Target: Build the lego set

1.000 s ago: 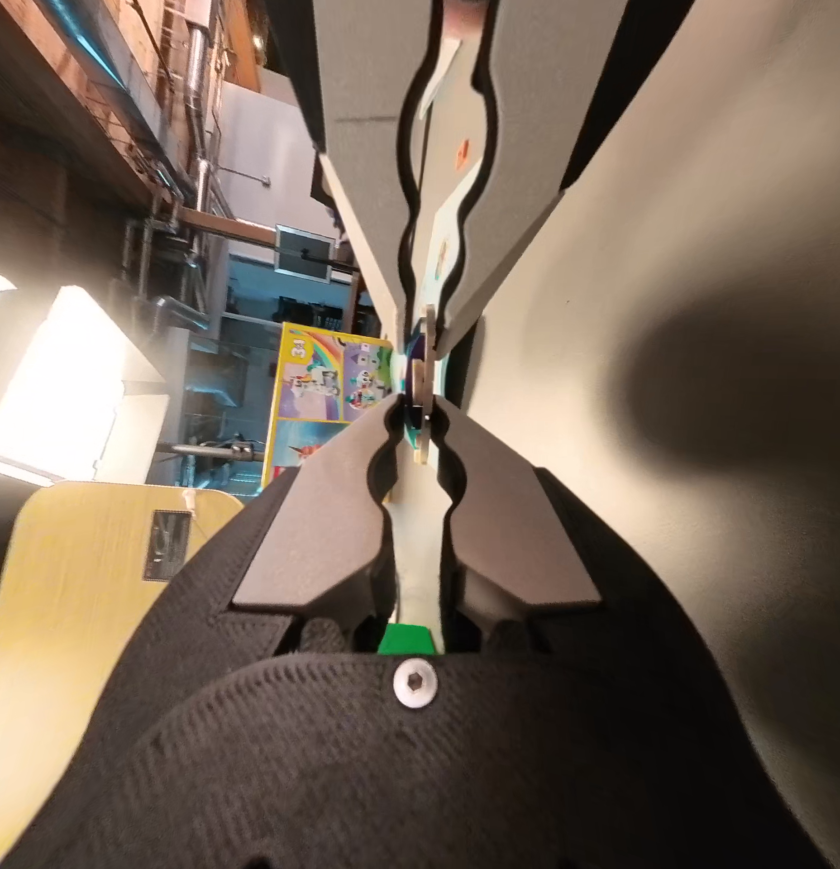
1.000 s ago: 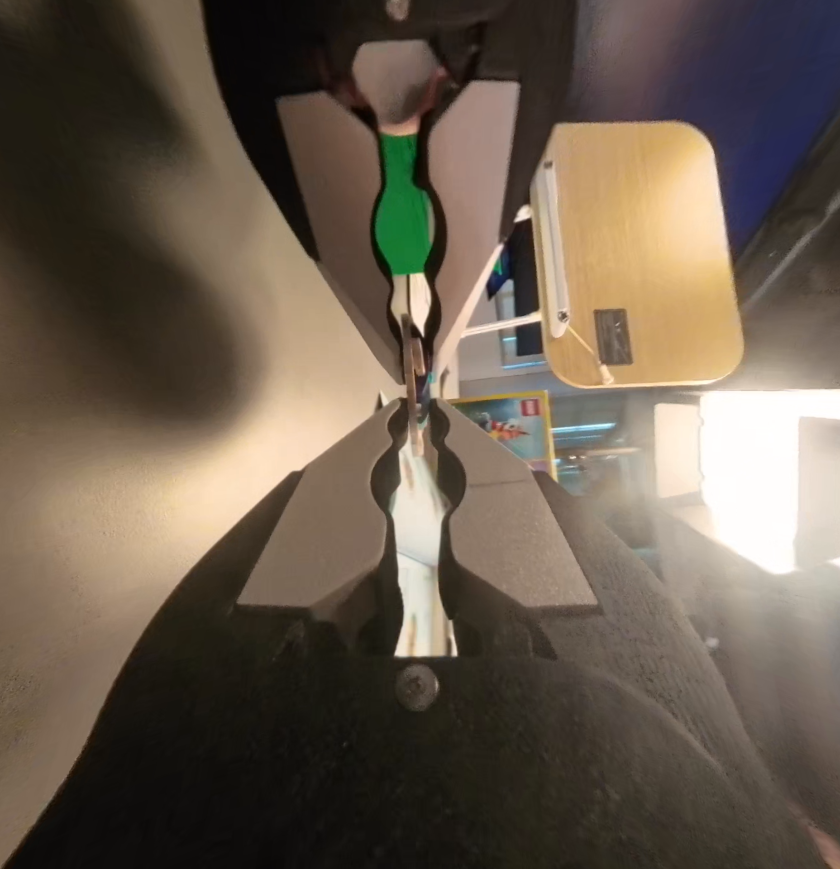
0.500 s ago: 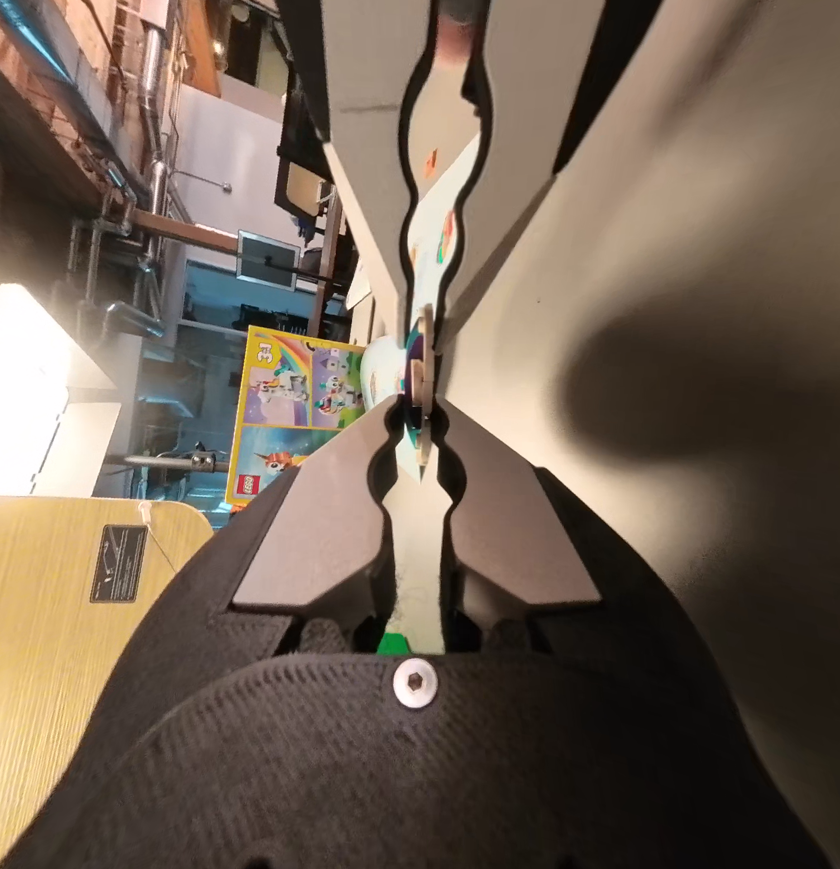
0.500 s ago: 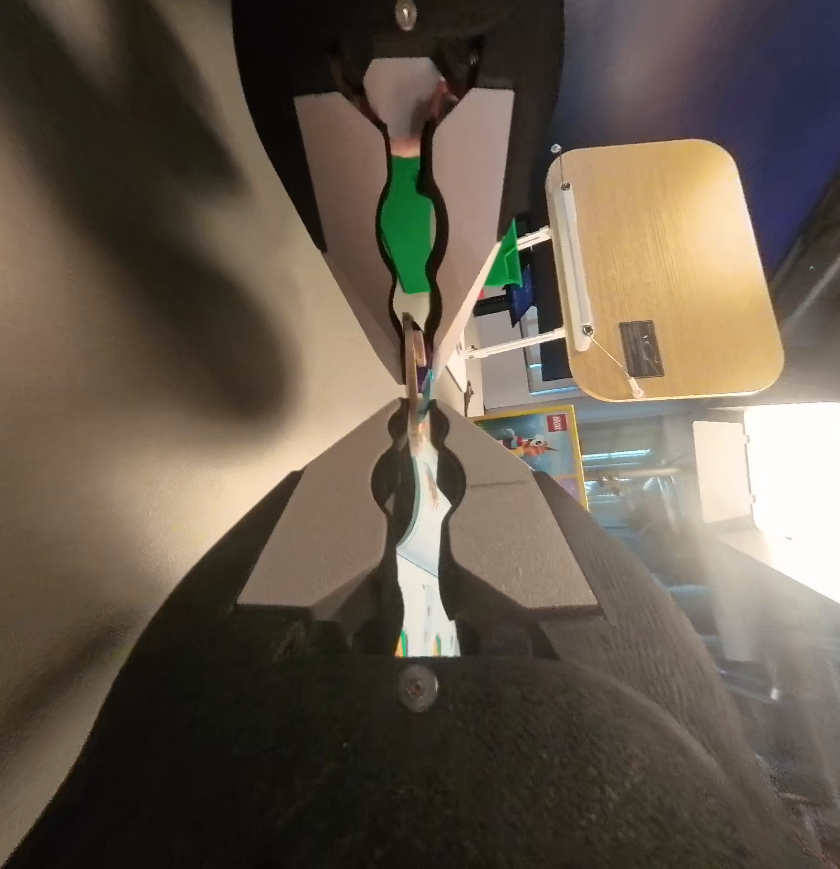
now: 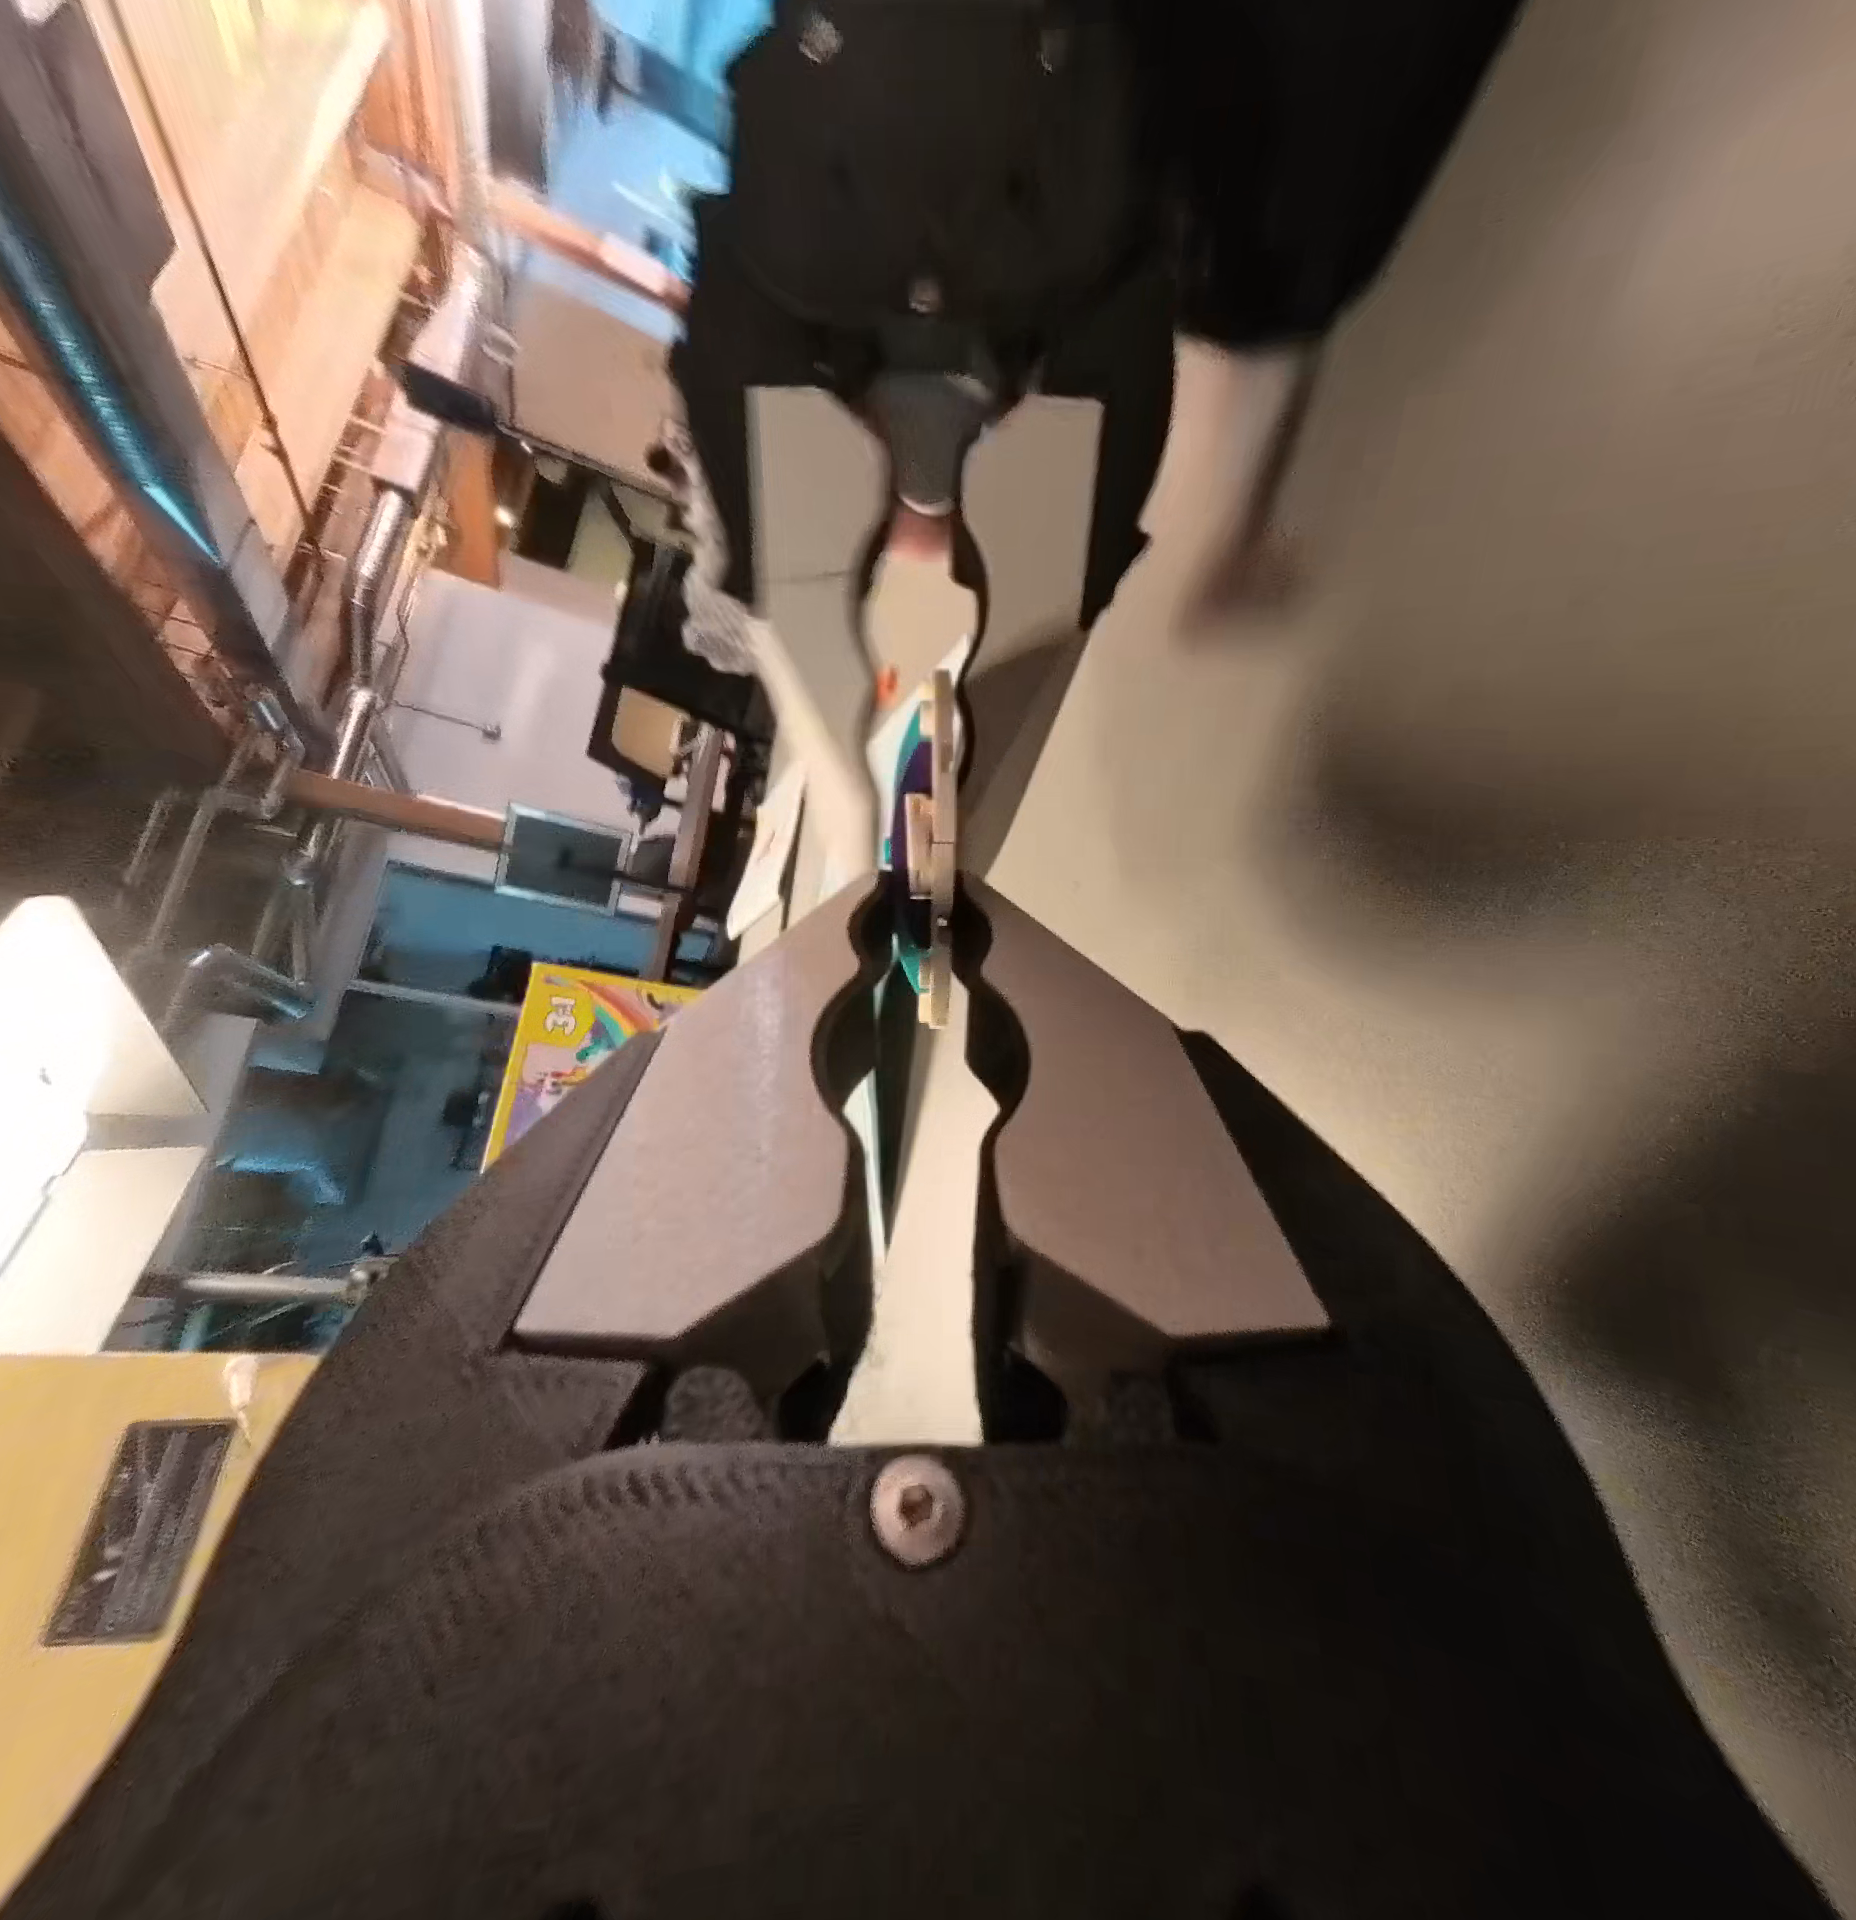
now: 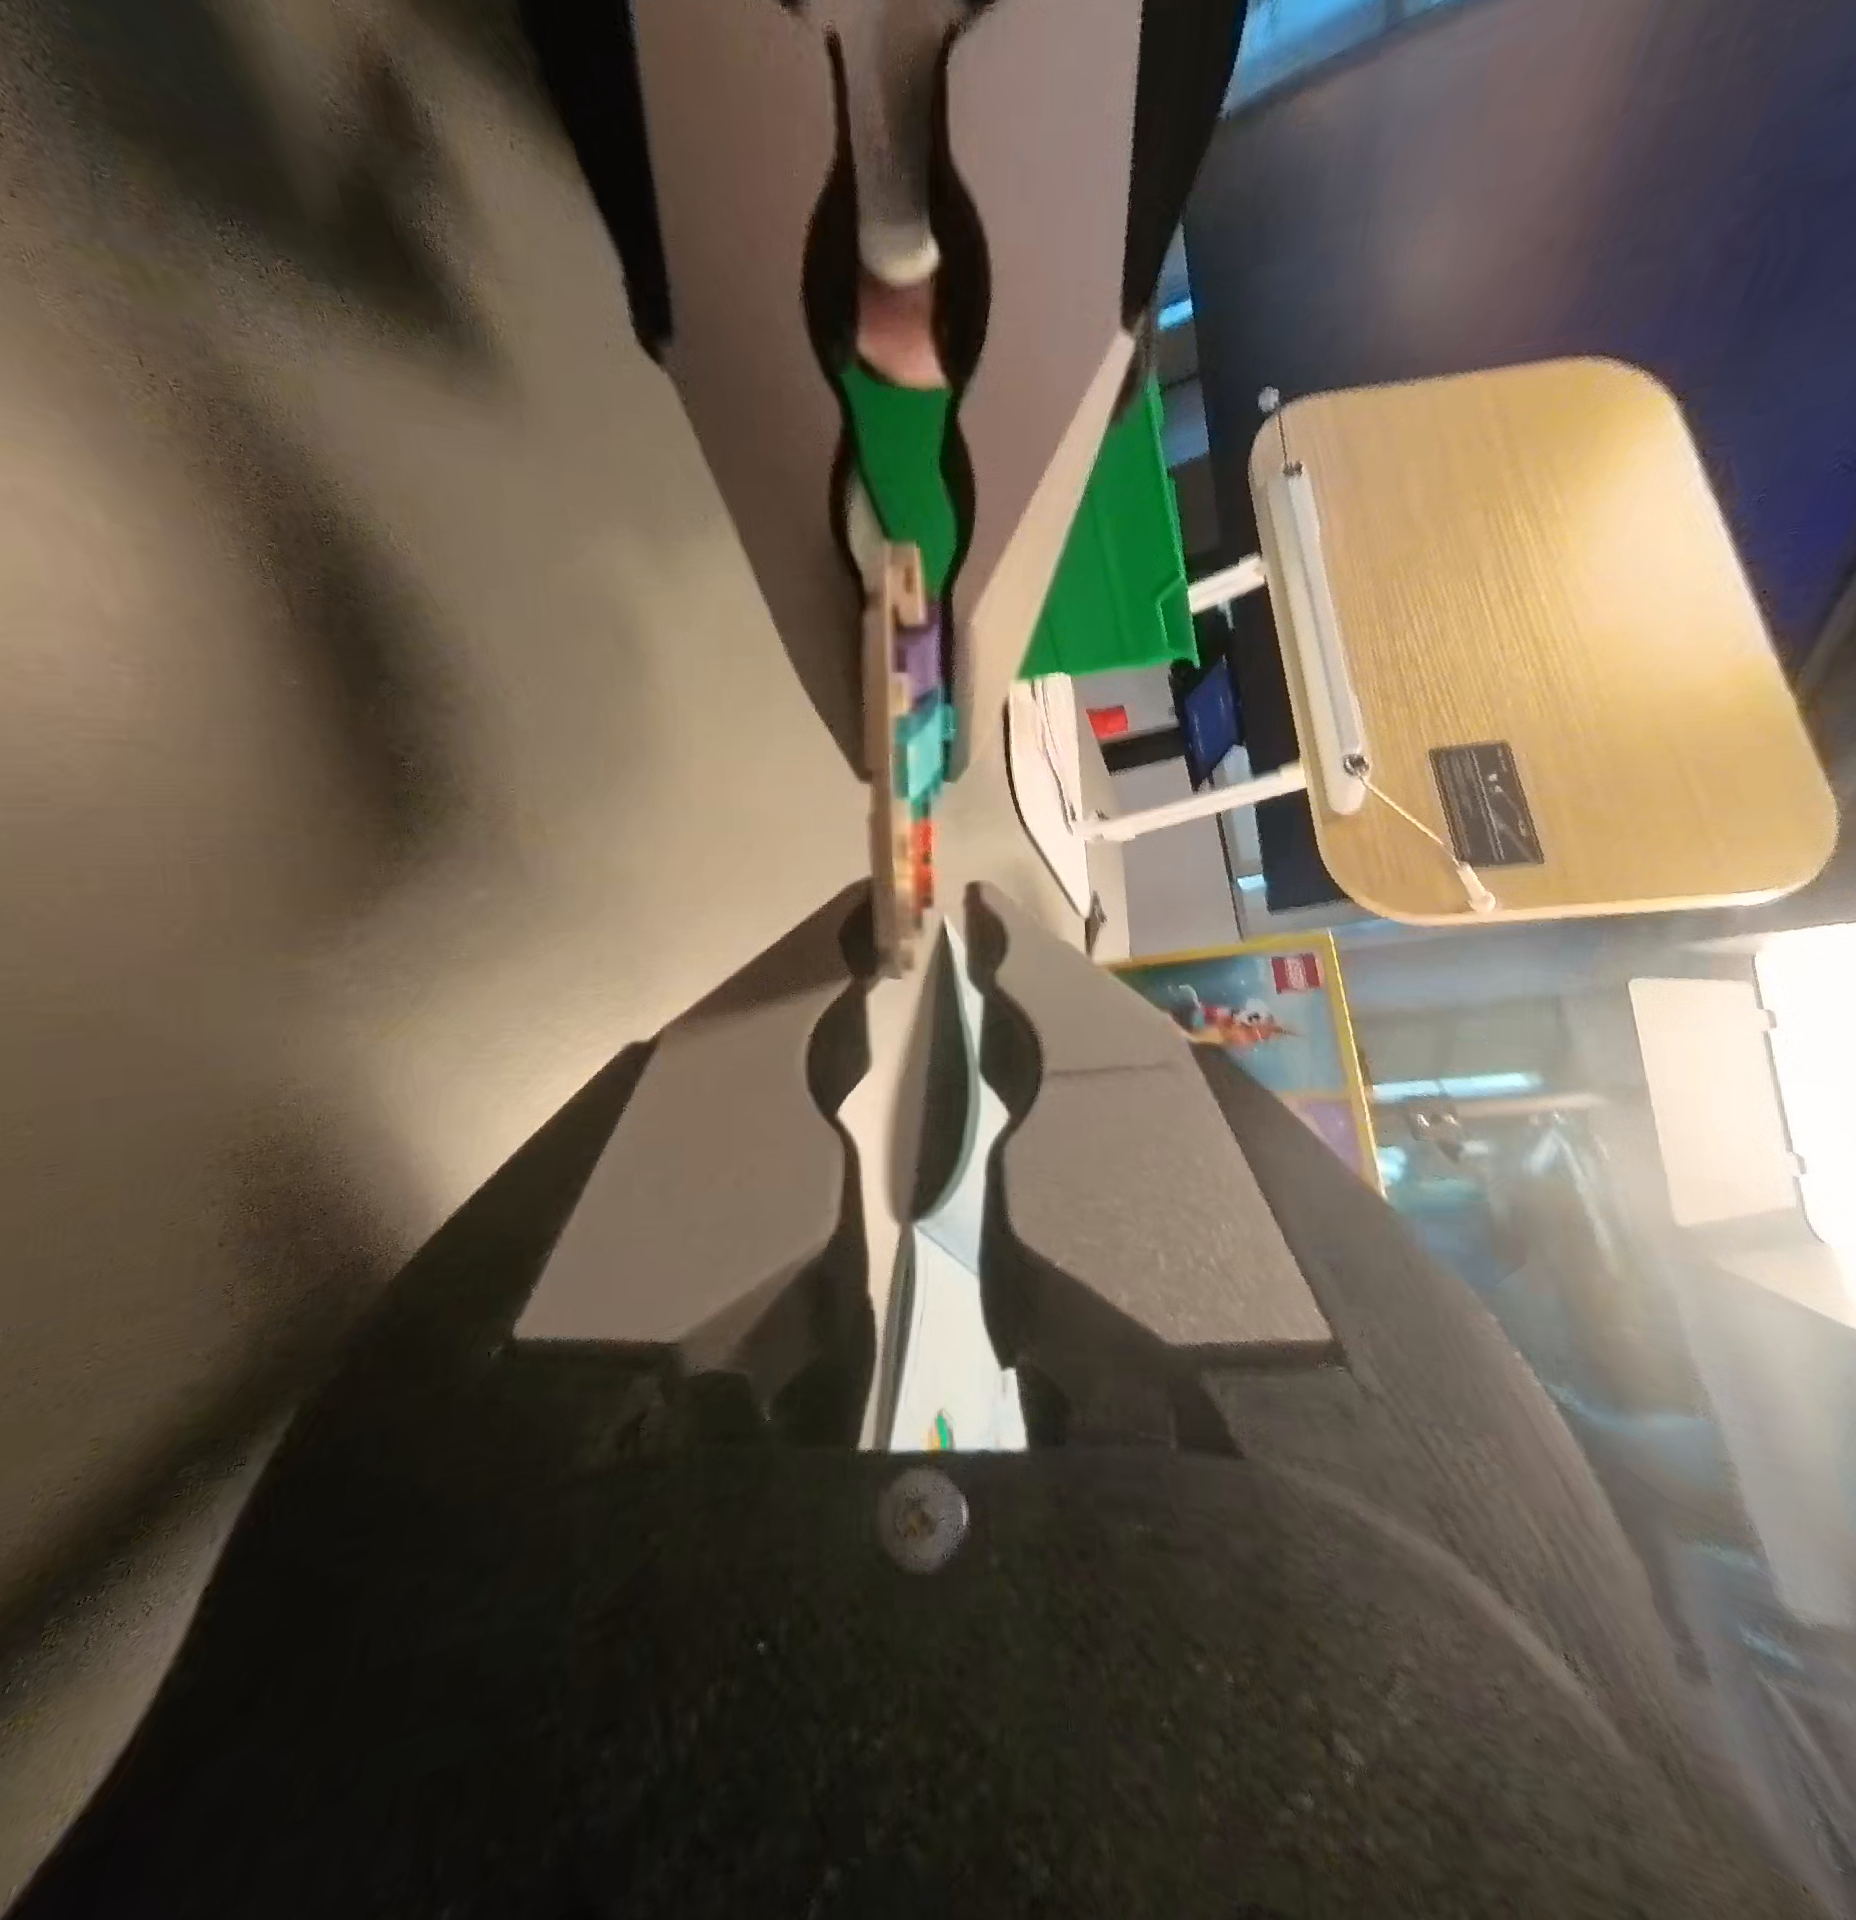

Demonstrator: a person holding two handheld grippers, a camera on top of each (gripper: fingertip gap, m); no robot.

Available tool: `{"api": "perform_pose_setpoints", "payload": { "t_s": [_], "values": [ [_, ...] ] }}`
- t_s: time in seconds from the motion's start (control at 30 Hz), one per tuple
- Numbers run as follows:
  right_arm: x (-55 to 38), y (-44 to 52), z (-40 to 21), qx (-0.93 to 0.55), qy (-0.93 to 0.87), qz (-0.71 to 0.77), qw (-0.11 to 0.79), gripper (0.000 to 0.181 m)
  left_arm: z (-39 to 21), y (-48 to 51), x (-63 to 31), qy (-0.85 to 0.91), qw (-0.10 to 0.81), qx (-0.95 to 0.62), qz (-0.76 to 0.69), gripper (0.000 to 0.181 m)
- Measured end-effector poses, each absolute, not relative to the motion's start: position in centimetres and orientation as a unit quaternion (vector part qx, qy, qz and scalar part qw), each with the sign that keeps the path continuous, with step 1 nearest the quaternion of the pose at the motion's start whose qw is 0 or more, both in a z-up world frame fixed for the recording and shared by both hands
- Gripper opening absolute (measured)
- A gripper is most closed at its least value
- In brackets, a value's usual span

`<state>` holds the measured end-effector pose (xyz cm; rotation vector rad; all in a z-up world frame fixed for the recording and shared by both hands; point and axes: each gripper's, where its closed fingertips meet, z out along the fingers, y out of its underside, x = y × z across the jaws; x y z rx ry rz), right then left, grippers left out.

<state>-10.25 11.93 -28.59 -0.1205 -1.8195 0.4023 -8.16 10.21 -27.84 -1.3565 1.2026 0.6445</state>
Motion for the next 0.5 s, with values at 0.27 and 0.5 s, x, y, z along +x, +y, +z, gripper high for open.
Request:
{"api": "perform_pose_setpoints", "payload": {
  "t_s": [0.27, 0.5],
  "values": [
    [-11.3, 14.5, -27.9, -0.129, -0.765, 0.146, 0.614, 0.006, -26.3, 11.0, -9.7, 0.467, 0.582, -0.57, 0.344, 0.03],
    [-12.0, 15.7, -28.2, -0.123, -0.755, 0.028, 0.643, 0.006, -26.8, 11.5, -9.0, 0.506, 0.519, -0.511, 0.463, 0.03]
  ]
}}
